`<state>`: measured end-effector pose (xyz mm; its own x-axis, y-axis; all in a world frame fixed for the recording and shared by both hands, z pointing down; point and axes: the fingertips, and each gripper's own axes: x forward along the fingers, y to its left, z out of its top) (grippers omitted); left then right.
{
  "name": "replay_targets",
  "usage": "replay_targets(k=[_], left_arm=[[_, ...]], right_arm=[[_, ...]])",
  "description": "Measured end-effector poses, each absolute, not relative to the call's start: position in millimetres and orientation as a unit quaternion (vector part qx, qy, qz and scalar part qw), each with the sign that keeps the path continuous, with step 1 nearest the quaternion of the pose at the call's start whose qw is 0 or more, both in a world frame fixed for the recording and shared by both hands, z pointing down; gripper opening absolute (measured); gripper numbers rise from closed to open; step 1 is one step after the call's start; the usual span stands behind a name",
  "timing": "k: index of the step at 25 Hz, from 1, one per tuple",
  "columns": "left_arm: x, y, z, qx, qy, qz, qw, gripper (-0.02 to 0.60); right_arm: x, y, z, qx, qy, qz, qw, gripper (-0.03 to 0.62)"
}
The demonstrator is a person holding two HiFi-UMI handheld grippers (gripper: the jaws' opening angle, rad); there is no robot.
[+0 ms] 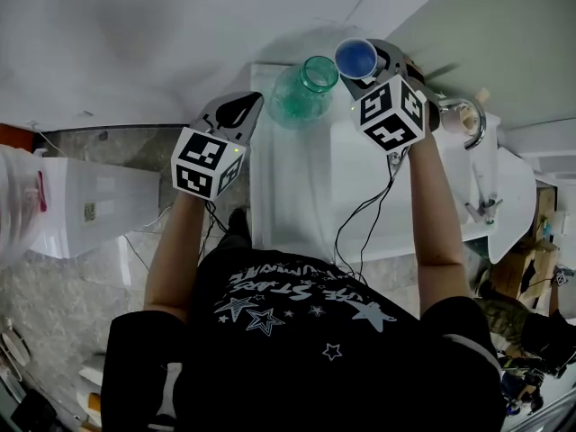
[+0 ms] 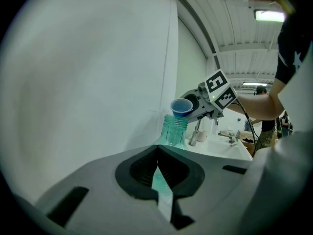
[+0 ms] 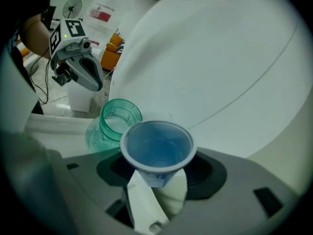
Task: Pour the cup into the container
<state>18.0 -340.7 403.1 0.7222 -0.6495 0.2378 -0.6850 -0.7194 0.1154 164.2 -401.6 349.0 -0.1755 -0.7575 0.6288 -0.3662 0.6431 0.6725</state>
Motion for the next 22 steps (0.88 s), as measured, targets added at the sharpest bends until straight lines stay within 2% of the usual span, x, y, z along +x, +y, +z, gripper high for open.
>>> replay_targets(k=[22], left_arm=[[16.6, -333.9, 401.4, 0.924, -0.361, 0.074, 0.105, 0.011]], right_arm=[[167.8, -400.8, 350.3, 0.371, -0.701, -0.236, 0.561, 0.285]])
